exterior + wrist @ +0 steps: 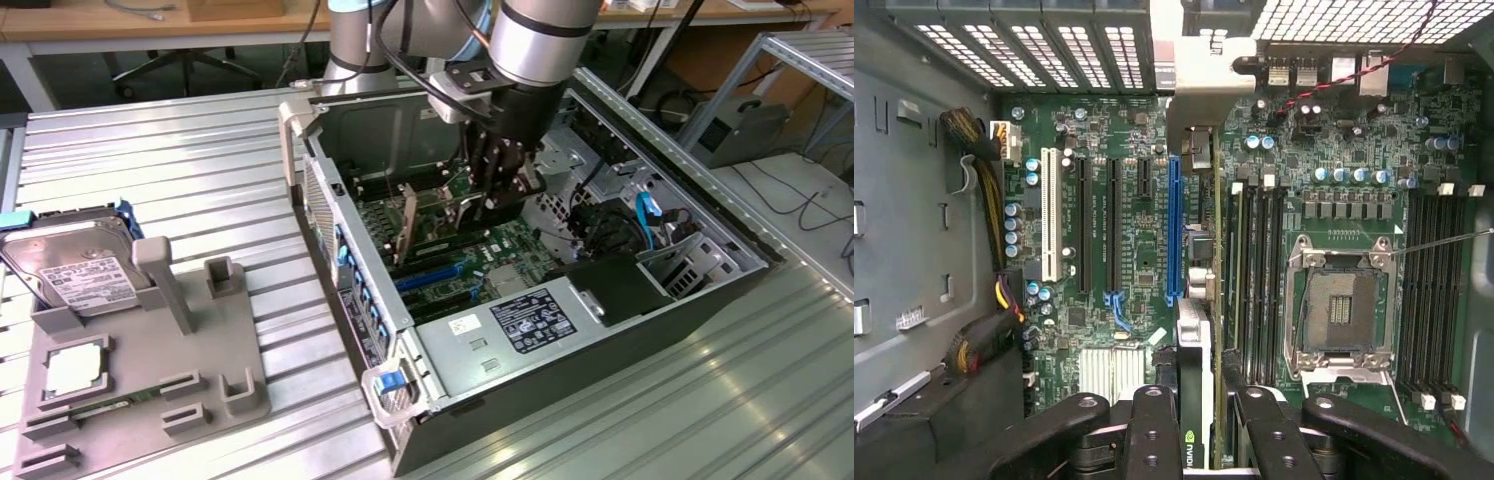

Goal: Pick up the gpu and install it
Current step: 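Insert the gpu into the slot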

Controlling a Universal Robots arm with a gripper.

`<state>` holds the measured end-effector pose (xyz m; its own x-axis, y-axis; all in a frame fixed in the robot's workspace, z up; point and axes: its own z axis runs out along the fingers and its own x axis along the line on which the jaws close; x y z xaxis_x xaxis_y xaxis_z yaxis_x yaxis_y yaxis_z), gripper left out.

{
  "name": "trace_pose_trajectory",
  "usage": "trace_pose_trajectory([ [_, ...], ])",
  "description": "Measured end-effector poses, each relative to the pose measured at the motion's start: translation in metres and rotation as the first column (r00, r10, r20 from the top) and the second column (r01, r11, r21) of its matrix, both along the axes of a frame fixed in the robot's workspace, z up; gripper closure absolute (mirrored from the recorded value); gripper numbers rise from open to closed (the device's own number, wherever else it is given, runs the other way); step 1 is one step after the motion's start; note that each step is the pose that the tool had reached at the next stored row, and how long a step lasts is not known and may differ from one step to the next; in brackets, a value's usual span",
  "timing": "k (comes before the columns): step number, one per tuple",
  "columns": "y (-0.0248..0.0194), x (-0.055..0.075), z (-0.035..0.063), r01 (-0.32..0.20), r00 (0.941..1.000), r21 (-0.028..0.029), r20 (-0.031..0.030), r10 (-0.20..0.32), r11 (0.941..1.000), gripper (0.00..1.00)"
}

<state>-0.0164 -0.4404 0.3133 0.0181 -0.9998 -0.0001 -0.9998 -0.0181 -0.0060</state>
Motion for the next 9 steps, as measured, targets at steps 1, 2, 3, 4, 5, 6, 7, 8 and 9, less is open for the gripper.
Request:
trace_pose_trajectory([
  [1, 0.0, -0.0016, -0.0001, 0.0, 1.0, 0.0001, 0.0001, 0.0, 1.0, 0.73],
  [2, 0.0, -0.0027, -0.0001, 0.0, 1.0, 0.0001, 0.0001, 0.0, 1.0, 0.73],
  [3, 0.0, -0.0034, 0.0, 0.0, 1.0, 0.0, 0.0, 0.0, 1.0, 0.73],
  [4, 0.0, -0.0044, 0.0, 0.0, 1.0, -0.0001, 0.0, 0.0, 1.0, 0.73],
  [5, 0.0, -0.0052, 0.0, 0.0, 1.0, 0.0, 0.0, 0.0, 1.0, 0.73],
  [6, 0.0, -0.0061, 0.0, 0.0, 1.0, 0.0, 0.0, 0.0, 1.0, 0.73],
  [7, 0.0, -0.0071, 0.0, 0.0, 1.0, 0.0, 0.0, 0.0, 1.0, 0.73],
  [8, 0.0, -0.0082, 0.0, 0.0, 1.0, 0.0, 0.0, 0.0, 1.0, 0.73],
  [9, 0.0, -0.009, 0.0, 0.0, 1.0, 0.0, 0.0, 0.0, 1.0, 0.73],
])
